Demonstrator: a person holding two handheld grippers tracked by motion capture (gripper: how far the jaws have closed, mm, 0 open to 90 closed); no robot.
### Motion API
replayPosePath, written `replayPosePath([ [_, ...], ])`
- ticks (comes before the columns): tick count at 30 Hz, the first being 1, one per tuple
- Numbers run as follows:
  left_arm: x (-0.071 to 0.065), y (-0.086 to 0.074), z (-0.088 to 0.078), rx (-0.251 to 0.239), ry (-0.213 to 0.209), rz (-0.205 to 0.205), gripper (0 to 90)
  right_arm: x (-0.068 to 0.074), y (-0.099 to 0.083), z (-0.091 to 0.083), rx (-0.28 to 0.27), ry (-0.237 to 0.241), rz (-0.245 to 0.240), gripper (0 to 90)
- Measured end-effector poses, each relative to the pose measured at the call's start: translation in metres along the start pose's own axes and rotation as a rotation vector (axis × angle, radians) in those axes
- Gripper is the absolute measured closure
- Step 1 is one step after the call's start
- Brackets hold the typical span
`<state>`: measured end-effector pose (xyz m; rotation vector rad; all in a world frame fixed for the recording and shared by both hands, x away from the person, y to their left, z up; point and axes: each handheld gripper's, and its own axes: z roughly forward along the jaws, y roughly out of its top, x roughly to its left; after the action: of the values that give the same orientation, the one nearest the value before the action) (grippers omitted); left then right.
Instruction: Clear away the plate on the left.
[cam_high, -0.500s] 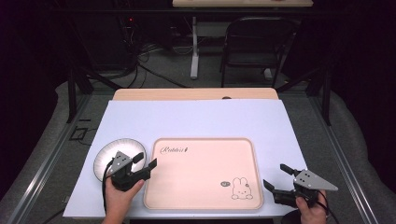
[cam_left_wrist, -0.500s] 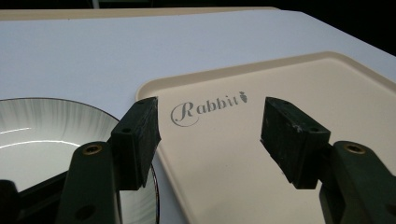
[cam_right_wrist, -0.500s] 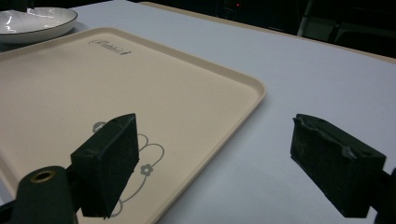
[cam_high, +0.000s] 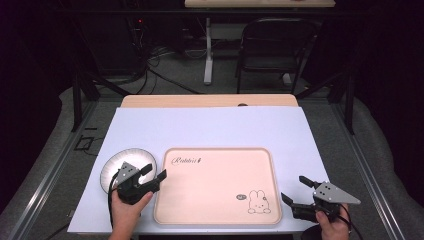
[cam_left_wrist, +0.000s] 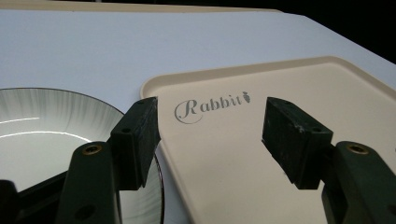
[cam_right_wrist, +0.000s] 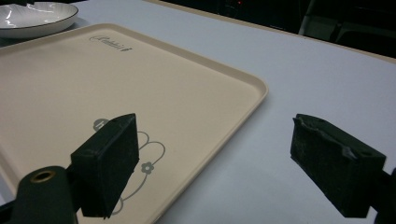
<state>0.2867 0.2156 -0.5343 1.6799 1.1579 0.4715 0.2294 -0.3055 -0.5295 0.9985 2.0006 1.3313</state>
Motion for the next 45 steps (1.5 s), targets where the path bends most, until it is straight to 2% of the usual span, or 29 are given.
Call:
replayPosePath([
  [7,0.001,0.000,-0.001,-0.007,0.000,-0.005,36.1,0.000,0.000,0.000,0.002,0.002,-0.002,14.8],
  [13,0.004,0.001,-0.004,-0.013,0.008,-0.040,36.4,0.000,0.000,0.000,0.000,0.003,0.001,14.8],
  [16,0.006,0.002,-0.007,-0.019,0.014,-0.044,36.3,0.000,0.000,0.000,0.001,0.004,0.000,14.8],
  [26,0.022,0.005,-0.022,-0.045,0.066,-0.101,36.3,0.000,0.000,0.000,0.002,0.006,0.001,14.7],
  [41,0.036,0.008,-0.035,-0.053,0.100,-0.133,36.4,0.000,0.000,0.000,0.001,0.006,0.004,14.7],
  [45,0.043,0.011,-0.038,-0.051,0.117,-0.155,36.4,0.000,0.000,0.001,0.003,0.005,0.002,14.7],
])
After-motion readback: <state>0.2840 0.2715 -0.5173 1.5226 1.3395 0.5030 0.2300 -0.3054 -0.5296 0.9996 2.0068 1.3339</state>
